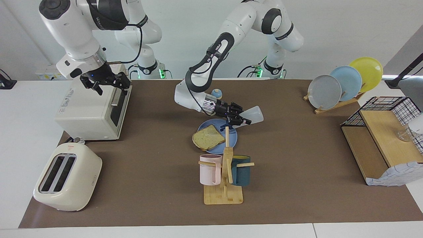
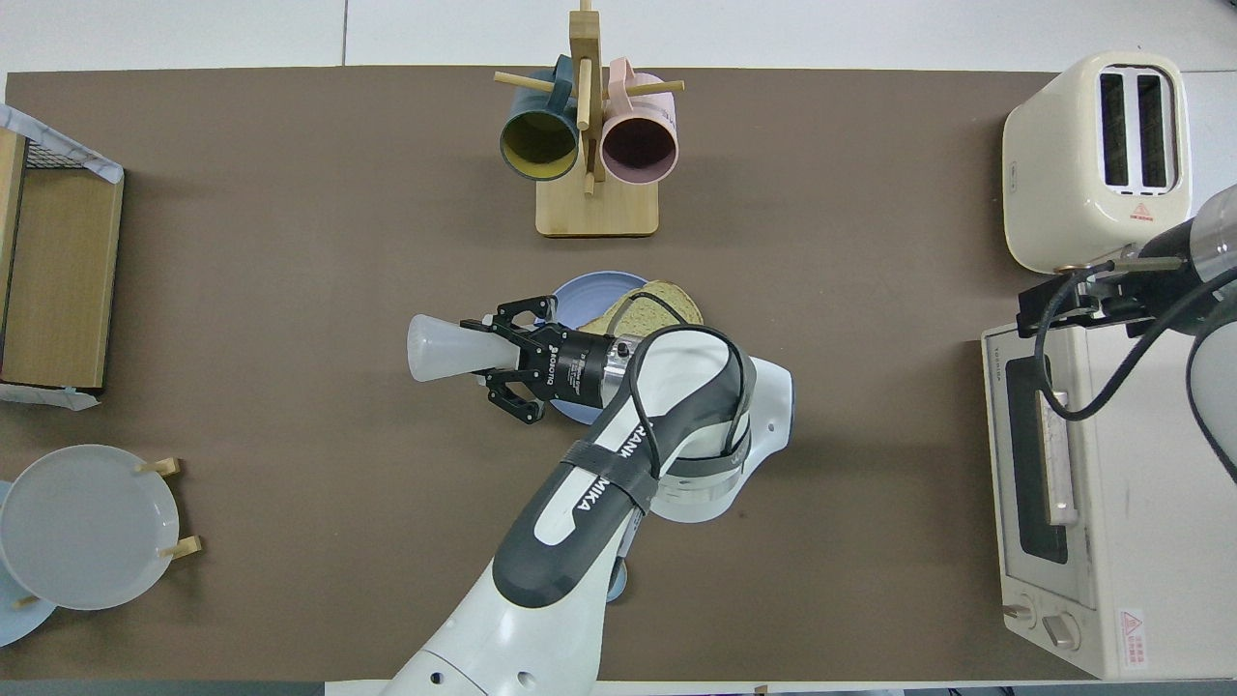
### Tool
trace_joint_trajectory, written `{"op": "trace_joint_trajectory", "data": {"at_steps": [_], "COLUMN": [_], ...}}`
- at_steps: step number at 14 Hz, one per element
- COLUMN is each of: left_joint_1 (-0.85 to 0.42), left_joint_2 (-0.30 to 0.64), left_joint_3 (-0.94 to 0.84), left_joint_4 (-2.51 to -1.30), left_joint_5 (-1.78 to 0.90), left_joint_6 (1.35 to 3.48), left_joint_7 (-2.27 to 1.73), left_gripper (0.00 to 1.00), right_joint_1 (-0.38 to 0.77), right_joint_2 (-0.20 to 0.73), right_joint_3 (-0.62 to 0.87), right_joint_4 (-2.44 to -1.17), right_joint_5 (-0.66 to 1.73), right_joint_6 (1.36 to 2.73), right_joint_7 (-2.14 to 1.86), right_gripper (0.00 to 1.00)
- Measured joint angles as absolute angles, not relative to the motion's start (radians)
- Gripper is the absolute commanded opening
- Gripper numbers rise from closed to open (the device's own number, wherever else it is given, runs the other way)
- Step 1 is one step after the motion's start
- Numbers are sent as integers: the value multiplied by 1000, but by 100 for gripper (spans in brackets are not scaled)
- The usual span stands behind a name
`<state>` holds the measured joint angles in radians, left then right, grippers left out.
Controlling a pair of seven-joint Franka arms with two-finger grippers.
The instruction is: Put bread on plate and add seasoning
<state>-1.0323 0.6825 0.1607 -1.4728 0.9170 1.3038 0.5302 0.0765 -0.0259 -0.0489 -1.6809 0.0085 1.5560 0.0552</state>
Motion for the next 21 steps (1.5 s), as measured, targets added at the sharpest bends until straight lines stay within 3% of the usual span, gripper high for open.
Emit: {"op": "trace_joint_trajectory", "data": {"at_steps": [6,15,21], "left_joint_1": [-957,-1061,-970], "left_joint_2": [711,713,720], "left_joint_3": [163,154,163], "left_joint_4": [-1473,-1451,-1451], "left_joint_5": [982,972,975], "left_joint_6": [1345,1313,1348], "left_joint_7": [530,530,530], "left_gripper": [0,0,0], "right_joint_1": [76,76,76], "right_joint_2": [-26,-26,-26], "right_joint_3": [-49,-49,-49], "right_joint_4": [-1681,-1681,-1681], "right_joint_5": [8,8,8], "right_joint_6": [1556,1556,1556], "right_joint_7": [55,55,55], "right_gripper": [100,100,100]}}
